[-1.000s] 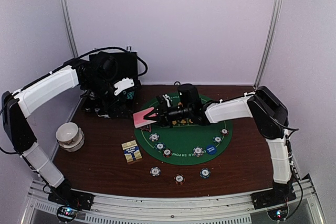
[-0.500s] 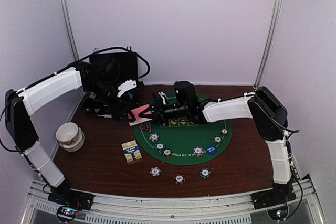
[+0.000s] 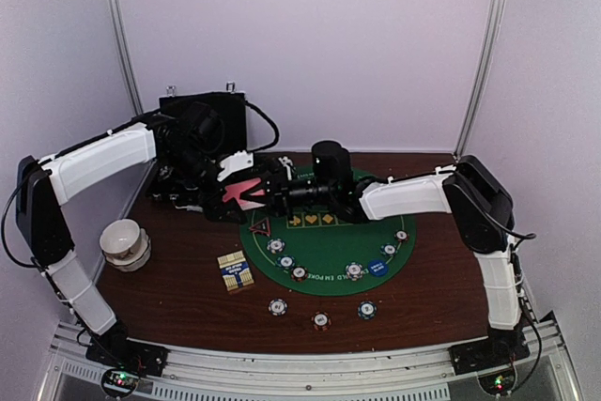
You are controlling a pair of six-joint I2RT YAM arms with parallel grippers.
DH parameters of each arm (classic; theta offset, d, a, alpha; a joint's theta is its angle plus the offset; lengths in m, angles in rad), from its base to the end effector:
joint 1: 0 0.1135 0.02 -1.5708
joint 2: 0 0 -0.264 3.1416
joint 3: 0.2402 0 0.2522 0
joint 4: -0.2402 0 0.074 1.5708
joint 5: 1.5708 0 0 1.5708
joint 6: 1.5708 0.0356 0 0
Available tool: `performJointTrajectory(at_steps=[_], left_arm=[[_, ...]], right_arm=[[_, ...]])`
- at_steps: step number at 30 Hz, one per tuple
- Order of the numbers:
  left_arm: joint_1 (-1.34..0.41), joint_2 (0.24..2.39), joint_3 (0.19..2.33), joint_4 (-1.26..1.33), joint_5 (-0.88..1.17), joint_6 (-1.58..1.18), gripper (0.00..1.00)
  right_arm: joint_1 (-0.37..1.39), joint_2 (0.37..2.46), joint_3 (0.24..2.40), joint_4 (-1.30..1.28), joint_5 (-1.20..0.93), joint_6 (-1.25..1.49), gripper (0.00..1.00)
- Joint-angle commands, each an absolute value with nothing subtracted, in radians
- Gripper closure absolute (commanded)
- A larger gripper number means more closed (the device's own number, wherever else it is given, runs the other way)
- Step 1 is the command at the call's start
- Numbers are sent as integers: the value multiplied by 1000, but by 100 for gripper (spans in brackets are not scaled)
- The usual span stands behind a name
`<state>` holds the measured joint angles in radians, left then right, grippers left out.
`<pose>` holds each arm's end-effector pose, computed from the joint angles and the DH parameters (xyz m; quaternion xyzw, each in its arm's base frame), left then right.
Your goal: Distribute texas hold em gaming equipment
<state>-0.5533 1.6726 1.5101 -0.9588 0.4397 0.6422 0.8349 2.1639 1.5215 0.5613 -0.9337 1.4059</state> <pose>0.2851 -0.1939 0.3000 0.5756 0.7591 -0.2027 0.2267 0.3107 0.3857 0.2260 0.1078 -0.7159 -0.6890 0.0344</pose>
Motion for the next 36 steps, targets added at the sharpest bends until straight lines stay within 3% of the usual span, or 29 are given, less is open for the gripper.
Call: performJointTrajectory(at_steps=[1,5,8,11,13,17,27,36], left_arm=[[-562,1687,1514,-916,426,679,9],[-561,1680,1522,-894,412,669,19],[-561,1677,1526,-894,416,662,20],[-562,1673,1526,-895,421,657,15],[-561,1672,1526,-895,414,656,4],[-562,1667,1528,-906,411,672,3],[-561,1661,1520,-933,430,699,20],[-561,1658,1506,-951,427,738,51]], right_arm=[[842,2166,1537,676,-923,1448,100],[842,2169,1530,668,-923,1445,100],[844,2172,1528,660,-926,1441,100],[845,2170,1528,629,-927,1421,100],[847,2169,1527,618,-928,1413,100],[851,2168,1526,605,-929,1405,100],[854,2173,1526,605,-930,1405,100],[855,2180,1521,597,-923,1405,100]])
